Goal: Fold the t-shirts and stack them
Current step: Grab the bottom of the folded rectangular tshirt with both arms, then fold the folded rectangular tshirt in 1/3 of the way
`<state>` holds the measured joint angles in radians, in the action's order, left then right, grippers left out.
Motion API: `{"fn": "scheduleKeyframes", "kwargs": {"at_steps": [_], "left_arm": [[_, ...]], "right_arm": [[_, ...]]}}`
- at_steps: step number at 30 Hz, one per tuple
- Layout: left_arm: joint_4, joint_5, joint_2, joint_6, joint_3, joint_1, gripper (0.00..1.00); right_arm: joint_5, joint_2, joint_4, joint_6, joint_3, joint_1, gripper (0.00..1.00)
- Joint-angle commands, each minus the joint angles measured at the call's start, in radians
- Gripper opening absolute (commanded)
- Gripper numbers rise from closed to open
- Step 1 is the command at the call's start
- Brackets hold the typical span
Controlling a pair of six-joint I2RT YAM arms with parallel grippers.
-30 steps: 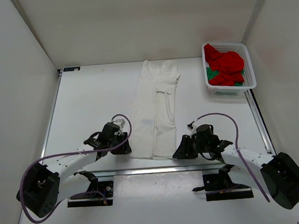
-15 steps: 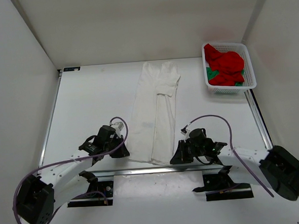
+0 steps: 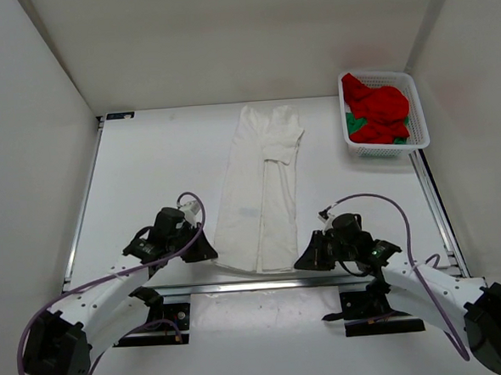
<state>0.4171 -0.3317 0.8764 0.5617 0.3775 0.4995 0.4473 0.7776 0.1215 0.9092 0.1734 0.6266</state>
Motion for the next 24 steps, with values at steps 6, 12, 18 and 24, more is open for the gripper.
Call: {"fn": "scheduleKeyframes", "kwargs": {"at_steps": [6, 12, 18, 24], "left_arm": [[-0.184, -0.02, 0.22, 0.047, 0.308, -0.03, 0.0], [-0.313, 0.014, 0.492, 0.072, 0.486, -0.13, 0.0], [-0.351, 0.029, 0.765, 0.089, 0.713, -0.185, 0.0], [-0.339, 0.039, 0.976, 0.092, 0.885, -0.174, 0.0]], "right_arm": [[0.089, 0.195, 0.053, -0.272, 0.269, -0.272, 0.0], [0.093, 0.488, 0.012, -0.38, 0.538, -0.418, 0.0], [0.091, 0.806, 0.0, -0.411, 0.796, -0.493, 0.0], [0.108, 0.983, -0.033, -0.411, 0.929, -0.525, 0.0]]}}
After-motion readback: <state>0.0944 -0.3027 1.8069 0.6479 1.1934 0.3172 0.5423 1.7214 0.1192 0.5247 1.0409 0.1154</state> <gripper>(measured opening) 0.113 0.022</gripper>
